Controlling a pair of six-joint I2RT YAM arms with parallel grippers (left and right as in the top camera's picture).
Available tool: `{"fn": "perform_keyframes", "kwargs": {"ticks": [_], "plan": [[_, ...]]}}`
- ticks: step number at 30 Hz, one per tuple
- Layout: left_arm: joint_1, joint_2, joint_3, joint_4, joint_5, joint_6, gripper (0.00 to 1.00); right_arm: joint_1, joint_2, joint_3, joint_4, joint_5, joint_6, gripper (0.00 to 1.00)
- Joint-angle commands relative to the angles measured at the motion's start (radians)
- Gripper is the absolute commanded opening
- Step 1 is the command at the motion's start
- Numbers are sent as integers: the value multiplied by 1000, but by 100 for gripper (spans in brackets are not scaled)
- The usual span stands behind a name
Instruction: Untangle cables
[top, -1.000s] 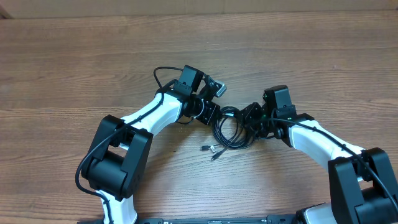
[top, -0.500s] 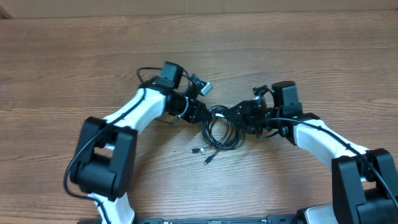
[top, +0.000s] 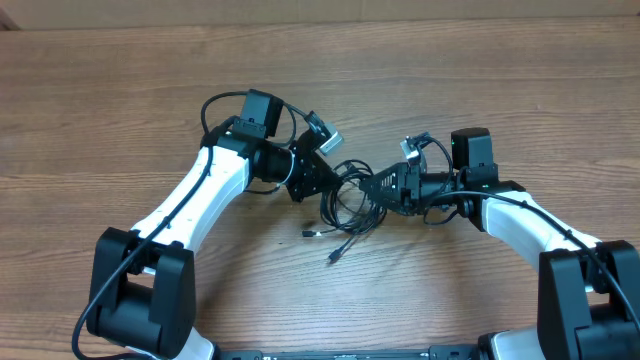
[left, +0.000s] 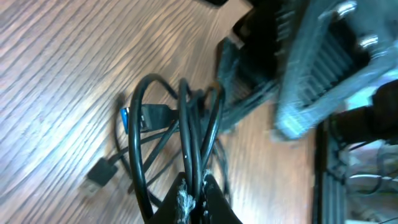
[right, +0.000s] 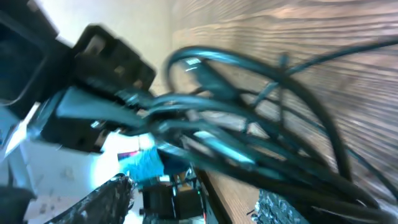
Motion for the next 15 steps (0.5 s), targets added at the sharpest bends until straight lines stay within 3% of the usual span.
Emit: {"fn": "perform_keyframes", "kwargs": {"ticks": [1,8,15], "plan": [[0,-21,23,-11,-77,50,4,-5,-21,11,3,-39,-43,57],[5,-21,23,10,-88,30,4,-10,-21,11,-38,-31,-45,55],[32,-20,23,81,-157,-179,4,-10,-26,19,-130,100,-56,56]]}}
